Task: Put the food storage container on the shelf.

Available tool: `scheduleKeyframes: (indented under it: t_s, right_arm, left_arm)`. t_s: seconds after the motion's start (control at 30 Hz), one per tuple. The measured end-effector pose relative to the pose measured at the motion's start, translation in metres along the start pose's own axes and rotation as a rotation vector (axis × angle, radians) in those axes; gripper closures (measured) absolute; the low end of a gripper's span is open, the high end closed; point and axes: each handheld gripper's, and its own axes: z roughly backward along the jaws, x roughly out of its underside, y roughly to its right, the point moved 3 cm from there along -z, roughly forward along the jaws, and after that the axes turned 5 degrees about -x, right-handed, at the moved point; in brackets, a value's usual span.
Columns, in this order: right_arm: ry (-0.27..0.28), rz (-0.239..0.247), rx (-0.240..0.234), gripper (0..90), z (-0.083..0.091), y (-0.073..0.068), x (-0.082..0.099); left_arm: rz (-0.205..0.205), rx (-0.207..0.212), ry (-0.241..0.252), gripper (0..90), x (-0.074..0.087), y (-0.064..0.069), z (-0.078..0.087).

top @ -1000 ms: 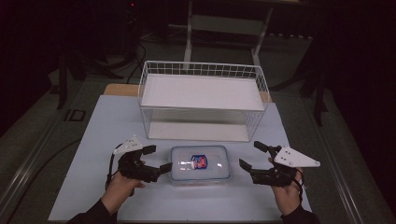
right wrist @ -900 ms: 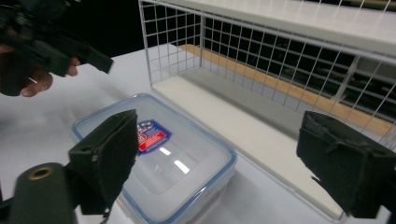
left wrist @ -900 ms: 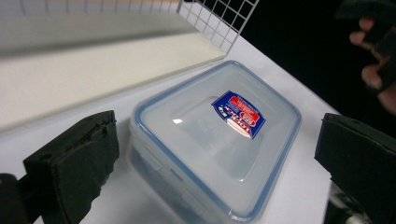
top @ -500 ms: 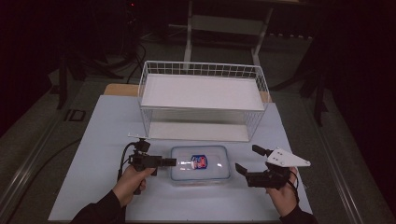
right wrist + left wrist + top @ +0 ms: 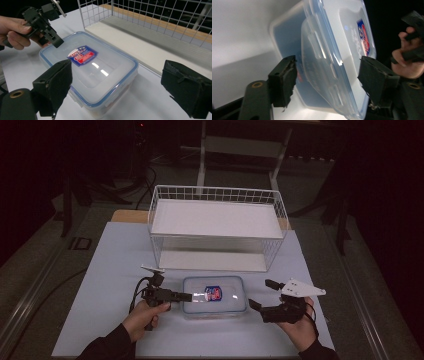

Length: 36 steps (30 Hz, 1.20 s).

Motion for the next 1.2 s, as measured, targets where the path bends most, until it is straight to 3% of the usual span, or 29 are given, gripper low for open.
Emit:
scheduleKeyframes:
  t_s: [0.03, 0.13, 0.3, 0.37, 0.4, 0.43, 0.5, 0.57, 0.6, 0.7, 0.77, 0.8, 1.03, 1.1, 1.17, 1.2]
  right_arm:
    - [0.0, 0.0, 0.0, 10.3, 0.0, 0.0, 0.0]
    - [-0.016, -0.021, -0.017, 13.3, -0.003, 0.002, 0.003]
    - [-0.075, -0.145, -0.073, 14.8, -0.013, 0.012, 0.013]
    - [-0.098, -0.207, -0.09, 15.2, -0.017, 0.017, 0.019]
    - [-0.112, -0.267, -0.105, 16.3, -0.021, 0.022, 0.024]
    - [-0.112, -0.267, -0.105, 16.3, -0.021, 0.022, 0.024]
    - [-0.135, -0.338, -0.134, 18.0, -0.027, 0.026, 0.031]
    - [-0.139, -0.351, -0.145, 18.8, -0.028, 0.027, 0.032]
    - [-0.147, -0.386, -0.166, 20.4, -0.032, 0.029, 0.035]
    - [-0.147, -0.425, -0.195, 21.8, -0.034, 0.031, 0.036]
    - [-0.154, -0.456, -0.216, 24.8, -0.036, 0.033, 0.038]
    - [-0.152, -0.478, -0.226, 31.8, -0.036, 0.036, 0.038]
    - [-0.163, -0.504, -0.307, 45.3, -0.037, 0.036, 0.04]
    - [-0.166, -0.49, -0.307, 46.8, -0.036, 0.036, 0.04]
    - [-0.16, -0.521, -0.302, 47.8, -0.035, 0.035, 0.04]
    - [-0.159, -0.513, -0.295, 48.0, -0.035, 0.034, 0.04]
  left_arm:
    - [0.004, 0.002, 0.005, 32.3, 0.0, 0.0, 0.001]
    - [-0.015, -0.006, 0.031, 45.8, -0.001, 0.001, 0.008]
    - [-0.04, -0.008, 0.024, 47.1, 0.0, 0.006, 0.009]
    - [-0.068, -0.002, 0.021, 49.8, 0.001, 0.01, 0.009]
    - [-0.08, -0.004, 0.021, 51.6, 0.002, 0.012, 0.01]
    - [-0.096, -0.001, 0.019, 51.6, 0.003, 0.014, 0.01]
    - [-0.119, 0.002, 0.021, 53.7, 0.005, 0.017, 0.01]
    - [-0.133, 0.006, 0.019, 54.8, 0.007, 0.019, 0.011]
    - [-0.139, 0.004, 0.021, 54.9, 0.007, 0.02, 0.011]
    - [-0.165, 0.005, 0.026, 55.6, 0.01, 0.023, 0.011]
    - [-0.181, 0.004, 0.03, 55.9, 0.012, 0.024, 0.012]
    - [-0.186, 0.004, 0.03, 56.2, 0.012, 0.024, 0.012]
    - [-0.202, 0.007, 0.039, 56.5, 0.014, 0.025, 0.013]
    - [-0.202, 0.006, 0.042, 56.6, 0.014, 0.025, 0.013]
    - [-0.207, 0.003, 0.048, 56.6, 0.016, 0.026, 0.013]
    - [-0.211, -0.001, 0.048, 56.7, 0.017, 0.027, 0.013]
